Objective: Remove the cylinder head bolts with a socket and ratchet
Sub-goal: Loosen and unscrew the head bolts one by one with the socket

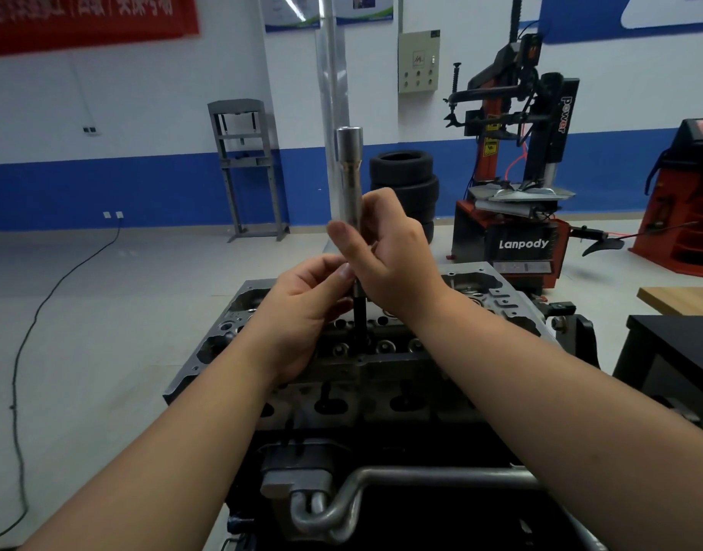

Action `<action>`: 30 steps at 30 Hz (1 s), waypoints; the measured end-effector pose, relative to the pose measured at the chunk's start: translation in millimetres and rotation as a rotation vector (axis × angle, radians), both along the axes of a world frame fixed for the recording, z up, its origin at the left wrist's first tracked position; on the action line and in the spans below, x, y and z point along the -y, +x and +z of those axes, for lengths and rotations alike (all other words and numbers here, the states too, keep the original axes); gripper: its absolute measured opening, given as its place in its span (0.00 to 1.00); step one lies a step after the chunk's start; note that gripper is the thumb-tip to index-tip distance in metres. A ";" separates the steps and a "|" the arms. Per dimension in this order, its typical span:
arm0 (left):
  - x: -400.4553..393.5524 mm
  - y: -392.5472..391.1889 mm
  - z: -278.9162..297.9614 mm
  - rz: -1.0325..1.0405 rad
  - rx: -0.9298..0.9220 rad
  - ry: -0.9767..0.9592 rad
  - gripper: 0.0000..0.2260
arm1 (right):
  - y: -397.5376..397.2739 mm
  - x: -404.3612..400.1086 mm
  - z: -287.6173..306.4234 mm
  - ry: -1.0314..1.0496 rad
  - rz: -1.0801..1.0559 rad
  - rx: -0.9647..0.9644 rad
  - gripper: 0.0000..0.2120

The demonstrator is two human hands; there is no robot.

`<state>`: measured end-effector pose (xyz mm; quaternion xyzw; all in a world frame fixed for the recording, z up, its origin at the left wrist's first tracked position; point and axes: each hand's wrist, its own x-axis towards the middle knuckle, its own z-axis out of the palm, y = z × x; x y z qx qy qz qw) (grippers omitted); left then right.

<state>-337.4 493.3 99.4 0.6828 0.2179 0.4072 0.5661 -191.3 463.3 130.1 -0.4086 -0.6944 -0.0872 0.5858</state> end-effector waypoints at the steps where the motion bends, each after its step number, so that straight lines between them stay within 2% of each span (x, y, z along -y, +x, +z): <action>1: 0.1 0.2 0.0 0.012 0.009 0.003 0.17 | -0.2 -0.4 -0.1 0.000 0.003 -0.007 0.15; 5: -0.3 1.9 2.2 -0.019 -0.008 -0.033 0.16 | 0.3 -1.6 0.5 -0.054 0.002 -0.036 0.12; 9: 1.4 0.2 3.7 -0.054 -0.035 -0.025 0.12 | 1.3 -1.3 0.2 -0.061 0.023 -0.034 0.14; 16: 4.5 0.2 3.0 0.026 0.019 0.005 0.19 | -0.9 -2.4 -0.1 0.010 0.001 -0.012 0.11; 22: 2.9 1.1 3.5 -0.050 -0.040 -0.006 0.15 | 0.8 -3.0 -0.3 -0.026 0.010 -0.030 0.17; 30: 3.2 1.5 2.7 0.039 -0.017 0.028 0.19 | -1.2 -2.5 1.5 -0.007 0.038 -0.065 0.16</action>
